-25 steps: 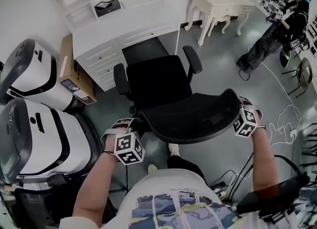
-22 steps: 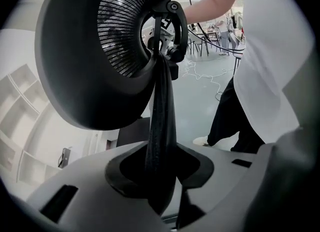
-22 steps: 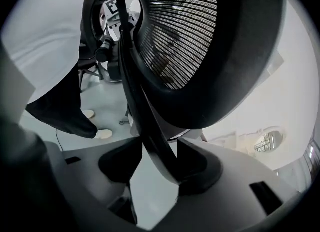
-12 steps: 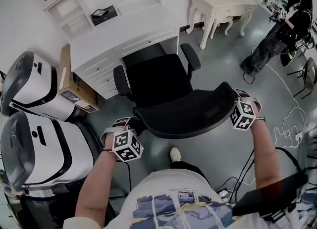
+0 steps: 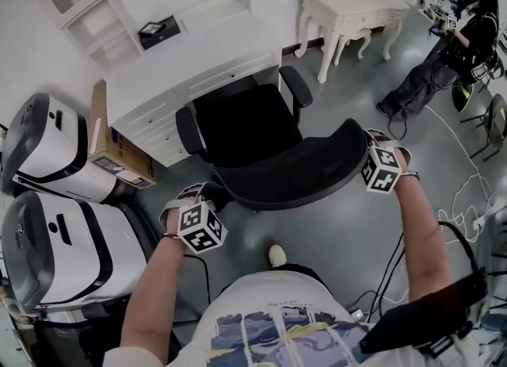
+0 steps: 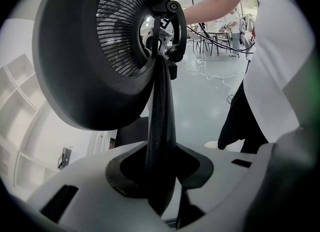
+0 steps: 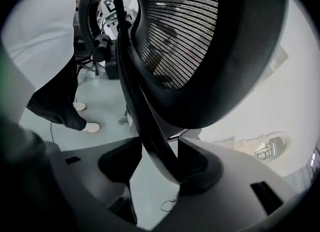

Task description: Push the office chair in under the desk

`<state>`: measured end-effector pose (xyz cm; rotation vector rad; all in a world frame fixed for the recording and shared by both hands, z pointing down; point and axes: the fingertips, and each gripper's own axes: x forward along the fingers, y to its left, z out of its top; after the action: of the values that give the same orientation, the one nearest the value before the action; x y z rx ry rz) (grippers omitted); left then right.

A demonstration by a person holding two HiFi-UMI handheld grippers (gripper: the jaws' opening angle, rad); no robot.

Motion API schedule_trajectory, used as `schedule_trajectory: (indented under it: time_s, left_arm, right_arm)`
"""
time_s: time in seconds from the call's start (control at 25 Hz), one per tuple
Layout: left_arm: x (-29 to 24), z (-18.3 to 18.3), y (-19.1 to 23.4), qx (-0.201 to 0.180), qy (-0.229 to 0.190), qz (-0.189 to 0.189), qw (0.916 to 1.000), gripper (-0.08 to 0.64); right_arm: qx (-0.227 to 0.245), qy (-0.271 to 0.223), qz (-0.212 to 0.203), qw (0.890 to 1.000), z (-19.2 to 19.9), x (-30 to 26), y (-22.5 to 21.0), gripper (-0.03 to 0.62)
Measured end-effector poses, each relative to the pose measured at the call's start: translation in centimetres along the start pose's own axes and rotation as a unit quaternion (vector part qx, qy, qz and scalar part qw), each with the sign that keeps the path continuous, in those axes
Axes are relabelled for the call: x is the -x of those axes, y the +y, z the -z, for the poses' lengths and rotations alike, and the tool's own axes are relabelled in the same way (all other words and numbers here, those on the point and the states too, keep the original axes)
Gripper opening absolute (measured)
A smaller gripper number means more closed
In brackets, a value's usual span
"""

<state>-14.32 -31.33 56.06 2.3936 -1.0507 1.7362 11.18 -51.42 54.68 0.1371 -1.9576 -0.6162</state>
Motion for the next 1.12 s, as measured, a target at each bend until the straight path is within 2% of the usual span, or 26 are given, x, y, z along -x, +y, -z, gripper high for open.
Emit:
schedule_trajectory:
  time_s: [0.6,1.12]
  left_arm:
    - [-3.0,-1.7,5.0,0.016,0.008,-0.006,0.9998,0.121]
    - [-4.2,-2.2,7.5,0.019,0.011,-0.004,0.9997,0.121]
  right_arm:
    - [0.007,-0.011,0.003,1.0,1.2,-3.3,-6.5,0.245]
    - [0.01,-0.016,0.006,1.0,1.4,-4.7,-9.2,0.247]
